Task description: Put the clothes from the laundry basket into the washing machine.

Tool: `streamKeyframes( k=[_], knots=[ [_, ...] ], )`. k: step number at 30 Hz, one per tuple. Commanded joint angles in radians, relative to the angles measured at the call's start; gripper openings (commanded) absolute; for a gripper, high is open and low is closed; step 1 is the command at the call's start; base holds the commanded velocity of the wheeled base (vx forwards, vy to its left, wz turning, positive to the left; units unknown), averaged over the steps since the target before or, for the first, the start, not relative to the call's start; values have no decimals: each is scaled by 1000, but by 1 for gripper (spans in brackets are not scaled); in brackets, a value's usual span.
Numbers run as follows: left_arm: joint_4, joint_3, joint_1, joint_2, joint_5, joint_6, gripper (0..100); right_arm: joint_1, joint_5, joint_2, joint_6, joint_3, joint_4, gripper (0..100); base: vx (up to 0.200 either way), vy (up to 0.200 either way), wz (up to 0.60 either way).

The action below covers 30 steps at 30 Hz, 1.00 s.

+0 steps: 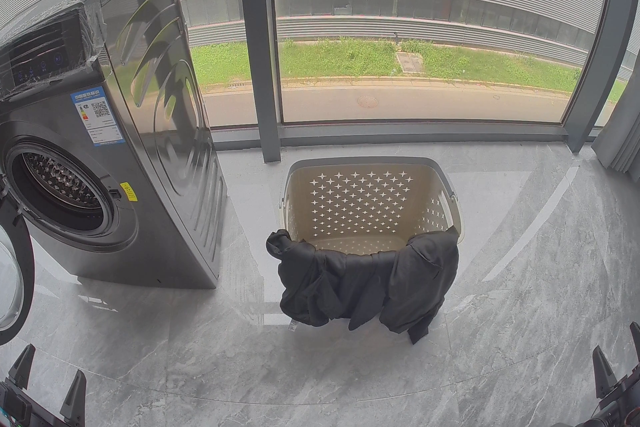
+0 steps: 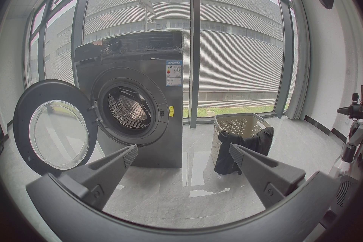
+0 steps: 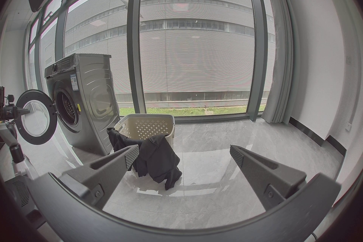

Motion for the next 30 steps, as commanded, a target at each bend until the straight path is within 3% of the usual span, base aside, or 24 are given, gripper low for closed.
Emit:
streamKeyframes(
  k=[1,4,9,22,30],
  knots=[
    [0,16,0,-15,0,0,100,0,1,-12,0,18,-1,100,0,0,0],
    [0,16,0,-15,0,0,100,0,1,-12,0,18,-1,100,0,0,0],
    [0,16,0,-15,0,-2,100,0,1,-12,0,18,-1,100,200,0,0],
    [0,16,1,-15,0,-2,100,0,1,-12,0,18,-1,100,0,0,0],
    [0,16,1,-15,0,-2,100,0,1,-12,0,18,-1,100,0,-200,0]
  ],
)
